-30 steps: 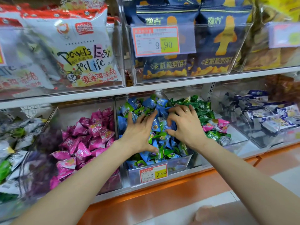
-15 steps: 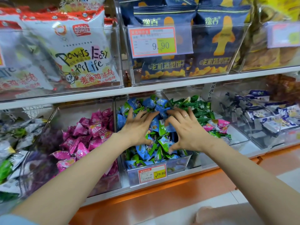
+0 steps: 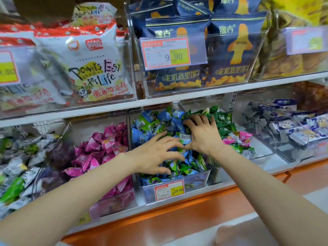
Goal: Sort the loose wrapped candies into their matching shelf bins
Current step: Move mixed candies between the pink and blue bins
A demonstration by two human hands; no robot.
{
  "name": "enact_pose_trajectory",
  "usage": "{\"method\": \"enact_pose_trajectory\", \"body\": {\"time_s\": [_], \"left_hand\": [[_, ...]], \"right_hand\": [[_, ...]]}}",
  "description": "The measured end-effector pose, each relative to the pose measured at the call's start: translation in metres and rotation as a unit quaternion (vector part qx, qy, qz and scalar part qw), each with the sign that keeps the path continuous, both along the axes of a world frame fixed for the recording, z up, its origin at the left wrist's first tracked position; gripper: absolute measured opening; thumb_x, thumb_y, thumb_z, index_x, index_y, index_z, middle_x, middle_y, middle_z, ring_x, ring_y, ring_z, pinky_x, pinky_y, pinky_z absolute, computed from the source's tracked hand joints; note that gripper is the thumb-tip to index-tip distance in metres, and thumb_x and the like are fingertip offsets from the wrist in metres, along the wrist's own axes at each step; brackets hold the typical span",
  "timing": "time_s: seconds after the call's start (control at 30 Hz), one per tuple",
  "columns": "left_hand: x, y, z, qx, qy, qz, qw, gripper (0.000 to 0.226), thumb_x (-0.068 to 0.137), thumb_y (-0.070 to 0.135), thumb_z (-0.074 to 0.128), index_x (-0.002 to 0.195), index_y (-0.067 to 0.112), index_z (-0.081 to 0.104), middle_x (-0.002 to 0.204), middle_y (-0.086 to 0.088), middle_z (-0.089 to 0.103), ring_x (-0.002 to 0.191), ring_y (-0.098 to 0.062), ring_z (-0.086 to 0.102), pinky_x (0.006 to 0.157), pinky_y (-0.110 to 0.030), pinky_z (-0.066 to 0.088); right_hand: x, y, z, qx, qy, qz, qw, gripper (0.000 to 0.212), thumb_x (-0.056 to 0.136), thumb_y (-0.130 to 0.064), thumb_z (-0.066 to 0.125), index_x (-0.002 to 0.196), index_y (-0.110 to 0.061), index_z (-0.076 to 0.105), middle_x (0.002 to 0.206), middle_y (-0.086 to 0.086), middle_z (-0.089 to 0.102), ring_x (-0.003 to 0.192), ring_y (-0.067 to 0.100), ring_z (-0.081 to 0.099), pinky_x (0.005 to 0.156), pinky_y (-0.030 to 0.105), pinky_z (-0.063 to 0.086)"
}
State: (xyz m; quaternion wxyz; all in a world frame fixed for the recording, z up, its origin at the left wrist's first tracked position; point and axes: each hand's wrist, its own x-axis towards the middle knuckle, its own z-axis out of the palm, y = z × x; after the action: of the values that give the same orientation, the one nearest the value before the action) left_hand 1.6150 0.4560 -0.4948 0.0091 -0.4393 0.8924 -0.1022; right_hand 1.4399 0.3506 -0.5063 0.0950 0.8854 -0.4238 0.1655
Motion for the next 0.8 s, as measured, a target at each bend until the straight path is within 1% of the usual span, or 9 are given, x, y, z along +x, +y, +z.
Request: {"method": "enact_pose_trajectory", "body": {"time_s": [0.07,0.1,0.2,0.33,0.43,0.5,0.6,0.67,0.8], "left_hand": [[-0.001,-0.003,-0.001,0.034,-0.046,0.022,0.998,0.047,0.087,0.051,0.054,0.132,0.041,0.044,0.154,0.004,0.015,0.143,-0.017,0.004,0.113,-0.043,-0.010],[-0.001,-0.004,-0.001,0.042,-0.062,0.036,0.997,0.046,0.088,0.053,0.052,0.131,0.041,0.045,0.155,0.004,0.012,0.143,-0.017,0.002,0.113,-0.045,-0.010],[-0.001,-0.008,0.000,0.062,-0.076,0.074,0.992,0.044,0.086,0.058,0.049,0.126,0.038,0.049,0.154,0.006,0.015,0.143,-0.015,0.002,0.111,-0.053,-0.011],[-0.003,-0.007,0.002,0.057,-0.072,0.102,0.991,0.047,0.087,0.064,0.041,0.119,0.033,0.056,0.152,0.011,0.021,0.142,-0.014,0.008,0.111,-0.061,-0.006],[-0.003,-0.006,0.003,0.044,-0.075,0.115,0.989,0.047,0.087,0.062,0.043,0.115,0.029,0.059,0.151,0.012,0.024,0.141,-0.014,0.012,0.111,-0.061,-0.003],[0.000,-0.006,0.004,0.026,-0.056,0.106,0.992,0.045,0.087,0.059,0.047,0.110,0.024,0.062,0.149,0.011,0.030,0.141,-0.015,0.017,0.110,-0.059,-0.008],[0.004,-0.007,0.005,0.010,-0.015,0.085,0.996,0.041,0.086,0.057,0.052,0.101,0.022,0.066,0.146,0.011,0.037,0.141,-0.013,0.021,0.109,-0.055,-0.014],[0.006,-0.006,0.006,0.024,-0.015,0.099,0.995,0.040,0.085,0.057,0.052,0.102,0.024,0.066,0.148,0.014,0.033,0.141,-0.010,0.017,0.109,-0.054,-0.015],[0.005,-0.005,0.009,0.066,-0.017,0.137,0.988,0.039,0.084,0.060,0.052,0.102,0.028,0.065,0.150,0.018,0.024,0.142,-0.007,0.008,0.111,-0.059,-0.008]], "right_hand": [[0.000,0.001,0.001,0.010,0.004,-0.001,1.000,0.093,0.057,-0.061,0.077,0.135,-0.020,0.047,0.138,0.010,0.043,0.131,0.033,0.034,0.110,0.060,0.016],[-0.001,0.001,0.003,0.021,0.011,-0.002,1.000,0.093,0.060,-0.060,0.076,0.137,-0.022,0.042,0.140,0.008,0.040,0.133,0.031,0.031,0.112,0.057,0.015],[-0.006,0.000,0.010,0.053,0.023,0.014,0.998,0.087,0.069,-0.053,0.074,0.141,-0.026,0.034,0.143,0.005,0.035,0.136,0.027,0.026,0.113,0.047,0.018],[-0.016,0.005,0.017,0.092,-0.018,0.058,0.994,0.078,0.074,-0.043,0.074,0.140,-0.025,0.036,0.142,0.004,0.036,0.132,0.026,0.027,0.106,0.038,0.027],[-0.023,0.012,0.017,0.087,-0.038,0.096,0.991,0.076,0.071,-0.044,0.076,0.134,-0.023,0.040,0.139,0.002,0.038,0.130,0.023,0.027,0.104,0.035,0.025],[-0.026,0.018,0.015,0.075,-0.025,0.109,0.991,0.079,0.068,-0.050,0.075,0.133,-0.024,0.040,0.140,0.000,0.037,0.133,0.022,0.023,0.109,0.038,0.020],[-0.027,0.022,0.008,0.036,0.042,0.092,0.994,0.098,0.059,-0.062,0.074,0.140,-0.025,0.035,0.145,0.002,0.034,0.140,0.026,0.019,0.113,0.056,0.012],[-0.025,0.022,0.003,0.011,0.073,0.075,0.994,0.109,0.051,-0.065,0.077,0.143,-0.023,0.034,0.145,0.007,0.036,0.140,0.031,0.023,0.109,0.064,0.011],[-0.011,0.020,-0.003,-0.021,0.089,0.050,0.995,0.113,0.045,-0.063,0.080,0.142,-0.021,0.037,0.140,0.011,0.043,0.134,0.035,0.034,0.105,0.069,0.015]]}}
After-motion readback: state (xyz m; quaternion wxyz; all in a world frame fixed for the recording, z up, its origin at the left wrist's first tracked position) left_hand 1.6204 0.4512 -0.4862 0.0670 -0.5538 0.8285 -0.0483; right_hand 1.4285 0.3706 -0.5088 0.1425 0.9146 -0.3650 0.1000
